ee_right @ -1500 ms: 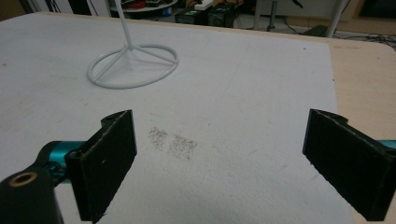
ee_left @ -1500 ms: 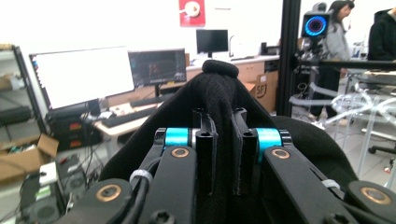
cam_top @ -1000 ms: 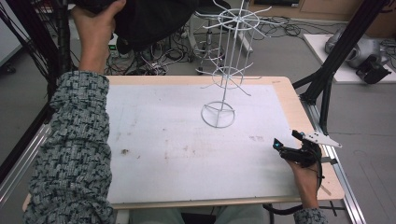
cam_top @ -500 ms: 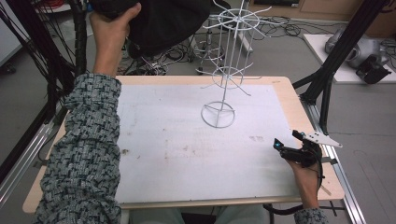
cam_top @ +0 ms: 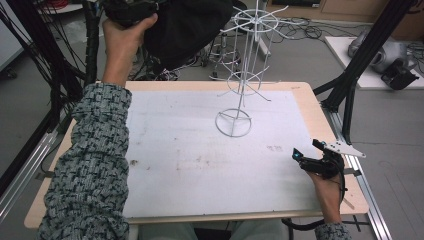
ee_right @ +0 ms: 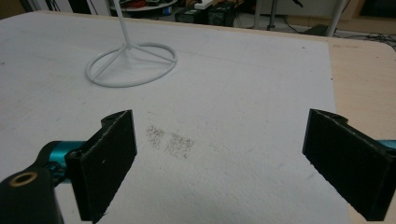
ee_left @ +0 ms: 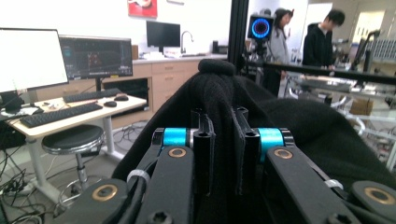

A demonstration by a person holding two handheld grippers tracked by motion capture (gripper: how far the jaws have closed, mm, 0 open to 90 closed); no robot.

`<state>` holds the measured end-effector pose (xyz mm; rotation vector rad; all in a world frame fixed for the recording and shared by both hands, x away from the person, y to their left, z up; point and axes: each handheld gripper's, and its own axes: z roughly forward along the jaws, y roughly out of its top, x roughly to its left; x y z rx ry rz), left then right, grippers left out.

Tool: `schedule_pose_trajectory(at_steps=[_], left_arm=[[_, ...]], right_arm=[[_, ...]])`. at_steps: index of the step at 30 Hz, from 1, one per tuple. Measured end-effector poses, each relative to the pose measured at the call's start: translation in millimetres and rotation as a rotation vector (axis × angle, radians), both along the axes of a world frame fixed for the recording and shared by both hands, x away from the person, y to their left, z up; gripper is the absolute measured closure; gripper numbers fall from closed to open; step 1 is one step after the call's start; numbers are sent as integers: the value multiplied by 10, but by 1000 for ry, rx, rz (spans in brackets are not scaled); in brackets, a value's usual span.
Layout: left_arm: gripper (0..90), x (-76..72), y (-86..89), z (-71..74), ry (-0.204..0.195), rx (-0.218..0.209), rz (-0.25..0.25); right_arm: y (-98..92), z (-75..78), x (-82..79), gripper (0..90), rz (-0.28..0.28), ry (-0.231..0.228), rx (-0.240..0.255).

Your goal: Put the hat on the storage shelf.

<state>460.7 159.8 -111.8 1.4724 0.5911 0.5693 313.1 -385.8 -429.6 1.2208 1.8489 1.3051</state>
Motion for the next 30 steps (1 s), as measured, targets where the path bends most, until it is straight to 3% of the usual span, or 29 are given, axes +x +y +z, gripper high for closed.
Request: schedule_pose_trajectory(at_steps=[6,8,10,18,22,30], left_arm=[[800,-2,-74,-62,14,56,3],[800,-3,-72,-123,3,44,12],[800,13,-59,-186,25,41,9],[773,30,-143,-269,56,139,-4],[772,46,-180,-319,73,155,-8],[761,55,-161,-546,64,109,-5]], right_arm=[[1,0,-1,90,1,2,3],[2,-1,0,90,1,2,3],[2,-2,3,89,2,4,0],[11,-6,11,90,3,5,-1],[7,1,3,90,2,1,-1],[16,0,4,90,3,6,5]])
